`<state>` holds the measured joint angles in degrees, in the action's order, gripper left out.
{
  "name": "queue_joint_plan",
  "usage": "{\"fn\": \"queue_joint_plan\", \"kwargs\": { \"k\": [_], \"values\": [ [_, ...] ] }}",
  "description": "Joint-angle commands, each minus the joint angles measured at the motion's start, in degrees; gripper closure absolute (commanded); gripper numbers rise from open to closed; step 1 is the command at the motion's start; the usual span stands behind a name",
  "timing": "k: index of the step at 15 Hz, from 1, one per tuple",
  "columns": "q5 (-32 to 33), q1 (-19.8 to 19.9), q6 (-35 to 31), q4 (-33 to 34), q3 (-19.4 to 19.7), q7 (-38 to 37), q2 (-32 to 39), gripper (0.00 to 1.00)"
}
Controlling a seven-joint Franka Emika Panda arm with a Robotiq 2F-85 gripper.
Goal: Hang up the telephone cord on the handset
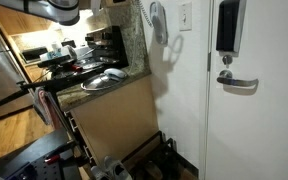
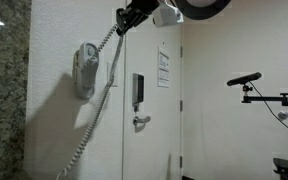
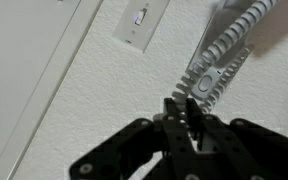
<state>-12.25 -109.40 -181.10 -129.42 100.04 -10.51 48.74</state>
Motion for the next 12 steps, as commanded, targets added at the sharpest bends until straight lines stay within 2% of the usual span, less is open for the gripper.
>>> {"fn": "queue_joint_plan", "kwargs": {
  "k": [1, 4, 5, 12],
  "values": [
    [-0.22, 0.01, 0.11, 0.11, -0.03, 0.05, 0.08, 0.84],
    [-0.26, 0.01, 0.09, 0.12, -0.03, 0.04, 0.08, 0.84],
    [-0.06, 0.11, -0.19, 0.28, -0.35, 0.3, -0.4, 0.96],
    [-0.71, 0.6, -1.94, 5.23, -1.16, -0.59, -0.65, 0.96]
  ]
}}
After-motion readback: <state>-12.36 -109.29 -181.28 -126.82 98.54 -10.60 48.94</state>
